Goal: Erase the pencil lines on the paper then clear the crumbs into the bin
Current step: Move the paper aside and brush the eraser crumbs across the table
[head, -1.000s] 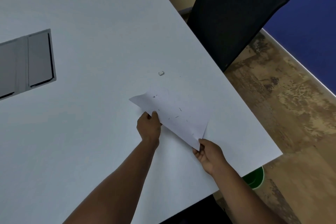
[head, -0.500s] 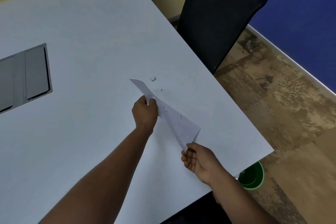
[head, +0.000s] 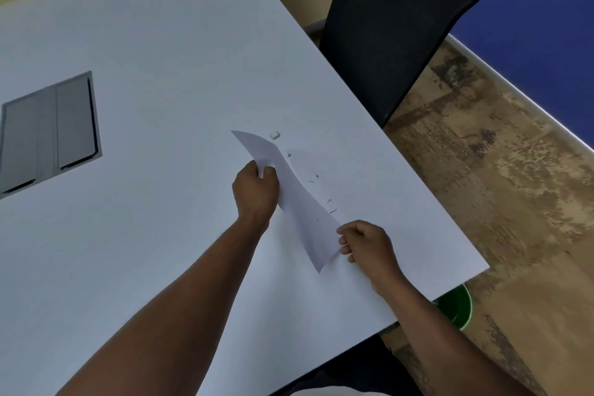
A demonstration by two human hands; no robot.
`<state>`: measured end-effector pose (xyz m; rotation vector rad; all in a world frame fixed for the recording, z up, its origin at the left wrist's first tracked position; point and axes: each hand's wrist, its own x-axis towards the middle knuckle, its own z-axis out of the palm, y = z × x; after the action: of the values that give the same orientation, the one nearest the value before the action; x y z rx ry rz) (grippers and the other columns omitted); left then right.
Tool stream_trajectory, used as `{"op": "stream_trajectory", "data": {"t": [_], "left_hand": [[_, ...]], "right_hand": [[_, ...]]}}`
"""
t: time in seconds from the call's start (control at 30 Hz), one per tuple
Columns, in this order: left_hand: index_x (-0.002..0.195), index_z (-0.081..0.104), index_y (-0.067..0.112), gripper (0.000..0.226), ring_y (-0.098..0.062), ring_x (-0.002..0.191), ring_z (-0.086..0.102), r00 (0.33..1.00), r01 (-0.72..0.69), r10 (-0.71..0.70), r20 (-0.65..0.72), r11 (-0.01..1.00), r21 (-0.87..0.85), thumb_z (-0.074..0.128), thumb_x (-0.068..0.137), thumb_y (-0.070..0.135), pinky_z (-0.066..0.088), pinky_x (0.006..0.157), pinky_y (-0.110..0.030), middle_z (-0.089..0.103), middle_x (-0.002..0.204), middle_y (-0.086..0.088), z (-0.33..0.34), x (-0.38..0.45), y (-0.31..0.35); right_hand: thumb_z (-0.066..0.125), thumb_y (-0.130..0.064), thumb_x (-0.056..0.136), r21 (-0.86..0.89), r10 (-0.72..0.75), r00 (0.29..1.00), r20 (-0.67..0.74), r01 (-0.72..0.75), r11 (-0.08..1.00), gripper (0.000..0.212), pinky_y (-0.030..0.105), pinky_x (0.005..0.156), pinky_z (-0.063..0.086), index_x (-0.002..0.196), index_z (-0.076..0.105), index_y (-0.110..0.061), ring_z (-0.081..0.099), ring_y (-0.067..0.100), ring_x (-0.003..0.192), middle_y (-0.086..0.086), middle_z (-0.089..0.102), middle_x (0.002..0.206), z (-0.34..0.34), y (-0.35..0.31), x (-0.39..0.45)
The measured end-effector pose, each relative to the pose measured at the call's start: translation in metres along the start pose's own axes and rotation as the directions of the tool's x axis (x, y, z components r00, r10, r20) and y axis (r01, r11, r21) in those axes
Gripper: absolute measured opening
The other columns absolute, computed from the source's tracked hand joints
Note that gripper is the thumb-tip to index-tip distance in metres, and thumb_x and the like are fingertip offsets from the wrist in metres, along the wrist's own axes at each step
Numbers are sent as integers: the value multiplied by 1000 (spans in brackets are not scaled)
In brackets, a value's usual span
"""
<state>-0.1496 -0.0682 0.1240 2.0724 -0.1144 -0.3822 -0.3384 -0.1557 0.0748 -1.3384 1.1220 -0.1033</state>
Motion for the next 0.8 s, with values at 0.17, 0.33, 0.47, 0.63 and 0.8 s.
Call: {"op": "stream_trajectory", "data": {"t": [0.17, 0.33, 0.47, 0.63, 0.8], "left_hand": [[80, 46, -5, 25, -17, 68, 39, 1000, -5, 6, 23, 999, -49, 45, 90, 18, 33, 63, -33, 44, 73, -7, -6, 1, 1], [87, 50, -10, 32, -18, 70, 40, 999, -15, 19, 38, 996, -84, 45, 87, 22, 33, 64, -35, 47, 76, -6, -6, -1, 3], [83, 52, -5, 24, -16, 68, 43, 1000, 3, -1, 18, 994, -109, 48, 95, 16, 37, 63, -32, 50, 73, -4, -13, -1, 0], [79, 58, 5, 24, -13, 66, 49, 999, 13, -19, -49, 994, -110, 53, 97, 18, 41, 62, -28, 57, 73, 2, -31, 3, -14], [71, 53, 11, 26, -14, 67, 50, 981, 115, -134, -138, 984, -138, 61, 95, 19, 41, 64, -31, 56, 73, 3, -53, 17, -55]], "right_hand": [[57, -14, 93, -226, -265, 964, 14, 261, 939, 18, 25, 71, 52, 86, 73, -21, 67, 11, 78, -9, 71, 81, 5, -5, 2], [36, -48, 103, -241, -555, 774, 306, 627, 741, 50, 14, 108, 36, 134, 61, -17, 48, -2, 130, -11, 59, 137, 21, 15, 2], [12, -68, 98, -426, -529, 751, 395, 660, 618, 82, 39, 116, 33, 143, 51, -12, 33, 14, 145, -1, 50, 148, 30, 48, 30], [17, -61, 102, -511, -606, 782, 149, 585, 630, 78, 46, 105, 47, 128, 64, -5, 49, 27, 135, 10, 64, 132, 16, 59, 58], [21, -53, 104, -655, -634, 771, 51, 505, 562, 68, 51, 106, 44, 132, 61, -5, 45, 29, 138, 11, 60, 138, -7, 64, 80]]}}
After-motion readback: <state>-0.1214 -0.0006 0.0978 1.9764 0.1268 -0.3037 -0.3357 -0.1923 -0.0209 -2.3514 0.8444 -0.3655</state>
